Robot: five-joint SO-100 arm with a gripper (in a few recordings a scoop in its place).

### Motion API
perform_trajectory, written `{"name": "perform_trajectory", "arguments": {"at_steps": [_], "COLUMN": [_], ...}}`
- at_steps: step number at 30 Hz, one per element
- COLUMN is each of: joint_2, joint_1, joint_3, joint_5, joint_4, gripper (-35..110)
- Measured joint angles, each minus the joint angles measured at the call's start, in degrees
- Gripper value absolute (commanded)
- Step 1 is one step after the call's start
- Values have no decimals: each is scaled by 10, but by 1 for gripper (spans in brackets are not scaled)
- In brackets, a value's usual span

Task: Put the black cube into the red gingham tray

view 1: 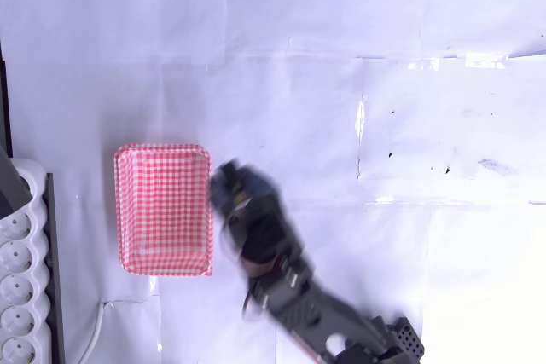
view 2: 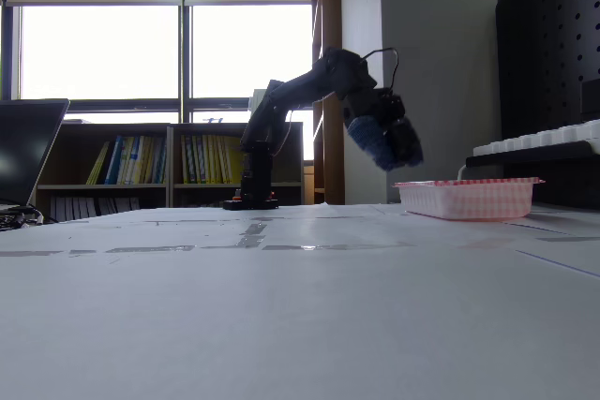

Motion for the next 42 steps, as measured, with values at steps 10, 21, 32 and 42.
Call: {"name": "perform_trajectory", "arguments": {"at_steps": [10, 21, 32, 42], "joint_2": [101, 204, 224, 155], "joint_1": [-79, -100, -111, -91], "joint_3": [93, 93, 93, 69], "joint_5": [-1, 43, 89, 42], "joint_4": [0, -69, -59, -23], "gripper": [0, 4, 36, 36]}}
